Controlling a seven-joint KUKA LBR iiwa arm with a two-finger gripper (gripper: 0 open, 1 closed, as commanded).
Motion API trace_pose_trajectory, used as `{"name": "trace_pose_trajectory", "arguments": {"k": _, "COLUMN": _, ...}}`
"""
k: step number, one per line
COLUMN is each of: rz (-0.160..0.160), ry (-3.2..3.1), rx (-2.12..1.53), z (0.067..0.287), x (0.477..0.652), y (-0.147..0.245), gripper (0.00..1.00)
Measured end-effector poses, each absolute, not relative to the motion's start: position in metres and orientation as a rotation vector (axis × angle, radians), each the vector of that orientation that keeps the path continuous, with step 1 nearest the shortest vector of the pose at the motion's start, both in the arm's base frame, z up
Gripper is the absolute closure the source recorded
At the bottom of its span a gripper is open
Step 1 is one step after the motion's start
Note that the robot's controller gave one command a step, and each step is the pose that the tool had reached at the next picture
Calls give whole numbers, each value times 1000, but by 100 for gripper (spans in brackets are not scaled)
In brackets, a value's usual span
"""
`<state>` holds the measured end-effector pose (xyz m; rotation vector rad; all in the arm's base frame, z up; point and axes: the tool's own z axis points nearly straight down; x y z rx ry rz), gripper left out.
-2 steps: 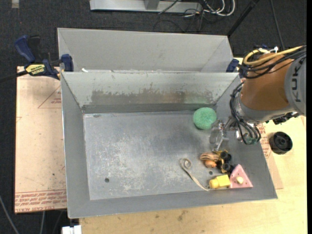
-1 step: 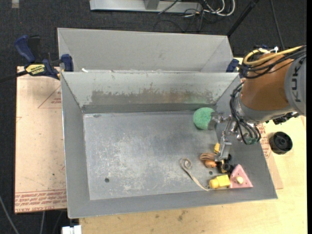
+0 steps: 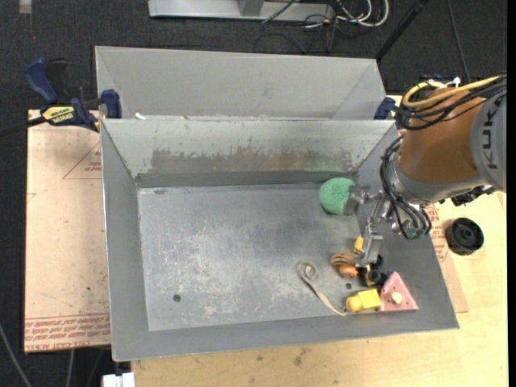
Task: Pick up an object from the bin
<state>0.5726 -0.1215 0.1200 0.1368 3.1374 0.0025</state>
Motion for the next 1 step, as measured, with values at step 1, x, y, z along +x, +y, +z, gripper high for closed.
{"name": "trace_pose_trajectory", "arguments": {"k": 1, "rz": 1, "ry": 3134, "rx": -4, "z": 105, "x": 557, "y": -126, "gripper": 0}}
